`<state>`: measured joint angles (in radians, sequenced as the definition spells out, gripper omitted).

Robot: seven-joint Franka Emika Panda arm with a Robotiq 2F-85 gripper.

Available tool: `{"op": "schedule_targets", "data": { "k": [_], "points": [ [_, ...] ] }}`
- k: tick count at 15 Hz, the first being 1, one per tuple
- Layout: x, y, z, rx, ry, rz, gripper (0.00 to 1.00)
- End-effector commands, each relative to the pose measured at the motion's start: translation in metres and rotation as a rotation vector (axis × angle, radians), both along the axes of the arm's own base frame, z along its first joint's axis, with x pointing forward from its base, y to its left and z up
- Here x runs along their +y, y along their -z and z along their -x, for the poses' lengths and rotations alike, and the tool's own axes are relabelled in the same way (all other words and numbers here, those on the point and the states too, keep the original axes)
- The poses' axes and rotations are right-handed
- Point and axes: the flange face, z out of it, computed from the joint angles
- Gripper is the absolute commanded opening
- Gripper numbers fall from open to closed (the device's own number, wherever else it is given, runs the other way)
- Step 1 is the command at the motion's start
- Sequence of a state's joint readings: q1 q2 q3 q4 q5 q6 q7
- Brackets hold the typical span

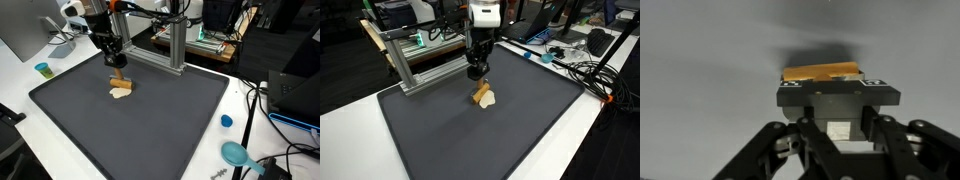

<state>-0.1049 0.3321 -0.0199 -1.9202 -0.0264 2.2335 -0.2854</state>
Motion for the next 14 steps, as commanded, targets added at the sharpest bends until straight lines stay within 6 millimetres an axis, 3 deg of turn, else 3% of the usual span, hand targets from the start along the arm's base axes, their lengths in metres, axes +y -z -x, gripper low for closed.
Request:
{"op": "schedule_targets", "data": {
  "k": [1, 4, 10, 13, 14],
  "points": [
    [-0.004, 0.026, 0.009, 0.088, 0.012, 0.028, 0.22],
    [-0.012, -0.001, 0.015, 0.084, 0.015, 0.048, 0.22],
    [-0.004, -0.061, 0.021, -0.096, 0.015, -0.027, 0.22],
    [0.005, -0.064, 0.013, -0.144, 0.032, -0.040, 0.22],
    [0.009, -0.055, 0.008, -0.143, 0.041, -0.041, 0.22]
  ]
}}
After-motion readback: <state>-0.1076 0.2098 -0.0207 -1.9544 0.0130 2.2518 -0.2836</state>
